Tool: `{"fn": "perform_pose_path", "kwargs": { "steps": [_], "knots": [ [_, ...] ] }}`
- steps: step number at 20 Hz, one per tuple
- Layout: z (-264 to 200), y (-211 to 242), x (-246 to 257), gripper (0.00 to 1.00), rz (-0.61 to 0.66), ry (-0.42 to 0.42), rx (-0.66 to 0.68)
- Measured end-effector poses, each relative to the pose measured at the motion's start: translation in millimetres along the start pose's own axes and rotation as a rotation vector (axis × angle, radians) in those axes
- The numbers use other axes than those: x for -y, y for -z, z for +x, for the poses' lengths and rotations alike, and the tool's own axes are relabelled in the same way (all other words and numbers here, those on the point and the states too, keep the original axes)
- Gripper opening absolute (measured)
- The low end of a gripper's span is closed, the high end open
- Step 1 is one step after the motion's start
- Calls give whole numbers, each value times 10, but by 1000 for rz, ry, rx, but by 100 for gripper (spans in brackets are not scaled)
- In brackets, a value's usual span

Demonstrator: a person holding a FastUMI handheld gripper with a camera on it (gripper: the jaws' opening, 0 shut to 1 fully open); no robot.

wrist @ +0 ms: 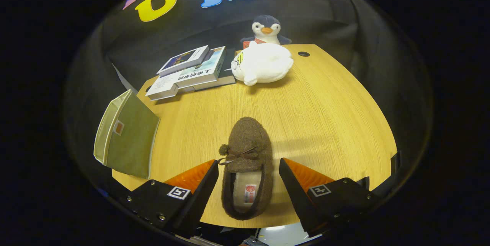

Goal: Open the storage box then place both shoes into the box .Put the left shoe in first, then the right shoe, with the right side of both shoes facing outward in a uniform manner.

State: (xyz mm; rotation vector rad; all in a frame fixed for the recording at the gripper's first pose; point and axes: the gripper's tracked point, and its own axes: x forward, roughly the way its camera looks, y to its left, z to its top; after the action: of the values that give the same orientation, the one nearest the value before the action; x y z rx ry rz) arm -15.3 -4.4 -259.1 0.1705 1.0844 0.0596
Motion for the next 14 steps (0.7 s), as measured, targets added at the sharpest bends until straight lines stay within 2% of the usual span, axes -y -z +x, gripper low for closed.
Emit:
{"fn": "perform_pose_path", "kwargs": {
  "steps": [10,13,14],
  "knots": [
    [295,298,318,95,-65,42,-103],
    [406,345,351,87,-51,44,-127],
    [429,355,353,78,-46,44,-137]
  ]
}}
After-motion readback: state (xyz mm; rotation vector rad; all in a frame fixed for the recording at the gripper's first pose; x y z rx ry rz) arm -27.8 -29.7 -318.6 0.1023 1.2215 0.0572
